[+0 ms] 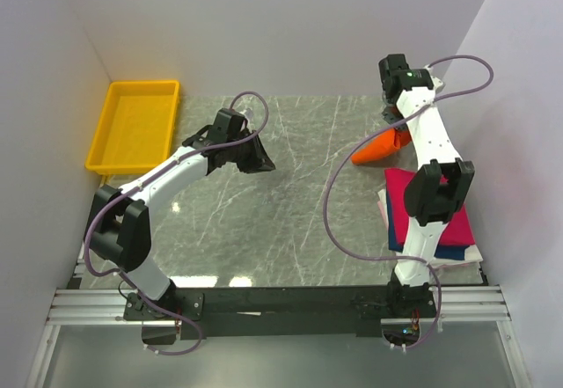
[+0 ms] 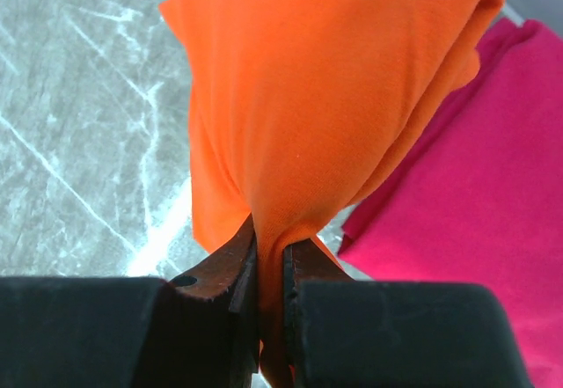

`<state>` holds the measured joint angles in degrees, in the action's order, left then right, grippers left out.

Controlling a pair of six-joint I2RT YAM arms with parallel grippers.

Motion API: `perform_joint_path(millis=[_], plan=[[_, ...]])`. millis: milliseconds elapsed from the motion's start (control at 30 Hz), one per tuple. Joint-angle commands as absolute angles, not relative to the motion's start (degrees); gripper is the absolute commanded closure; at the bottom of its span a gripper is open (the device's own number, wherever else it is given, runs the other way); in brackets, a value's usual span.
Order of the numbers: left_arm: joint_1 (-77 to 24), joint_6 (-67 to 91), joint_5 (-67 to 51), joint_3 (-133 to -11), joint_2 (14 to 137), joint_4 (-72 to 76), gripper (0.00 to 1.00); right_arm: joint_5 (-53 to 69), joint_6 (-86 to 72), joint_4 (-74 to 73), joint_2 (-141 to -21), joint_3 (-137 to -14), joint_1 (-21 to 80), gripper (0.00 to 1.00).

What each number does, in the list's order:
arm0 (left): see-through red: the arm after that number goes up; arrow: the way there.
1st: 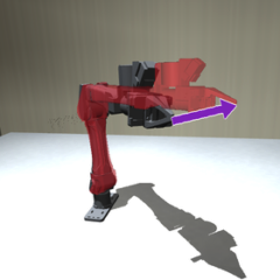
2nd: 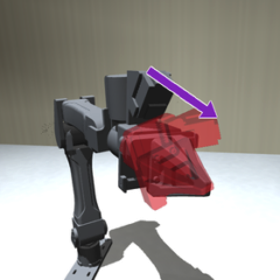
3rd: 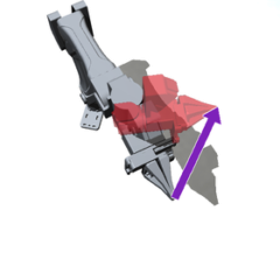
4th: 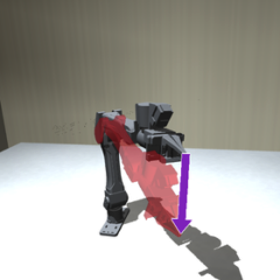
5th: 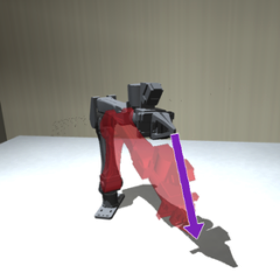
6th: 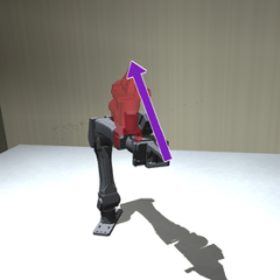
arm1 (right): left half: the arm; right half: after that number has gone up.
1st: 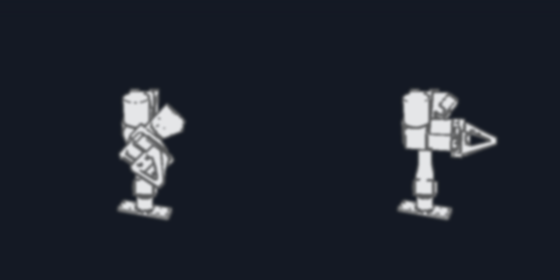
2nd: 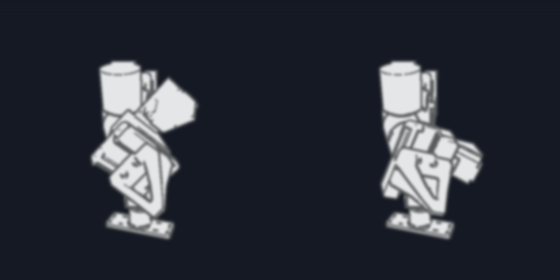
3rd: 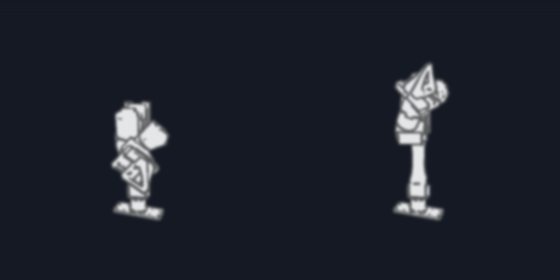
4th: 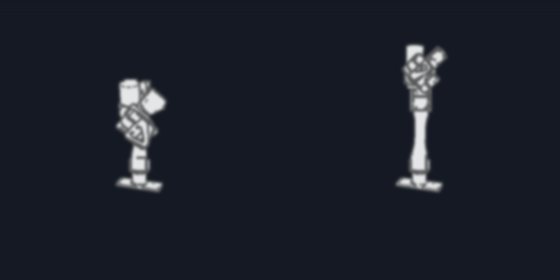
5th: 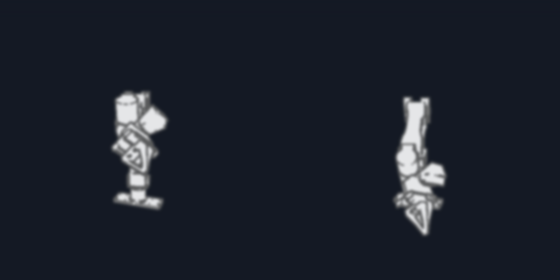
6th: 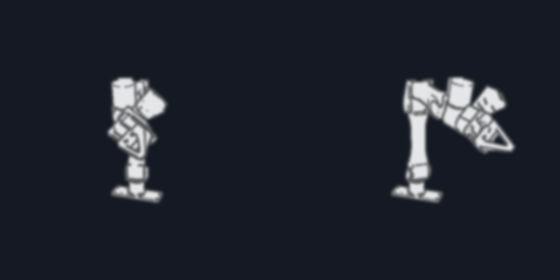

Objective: Fold and stack the t-shirts
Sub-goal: Neatly place the folded tshirt to the corner

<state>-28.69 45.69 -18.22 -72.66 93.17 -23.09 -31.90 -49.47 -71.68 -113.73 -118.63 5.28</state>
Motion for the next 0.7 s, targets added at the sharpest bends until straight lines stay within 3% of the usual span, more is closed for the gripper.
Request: perform_joint_path(millis=[0,433,667], plan=[[-28.4,44.3,-19.6,-74.9,92.5,-22.7,0.77,-34.5,-48.5,-73.2,-107.6,-121.0,3.8,1.0],[-28.4,44.5,-20.3,-73.8,91.4,-22.1,0.77,-35.3,-48.5,-76.6,-99.3,-121.7,0.4,1.0],[-28.5,44.7,-21.2,-73.7,91.4,-21.8,0.77,-35.0,-47.6,-75.7,-93.5,-115.9,-2.5,1.0]])
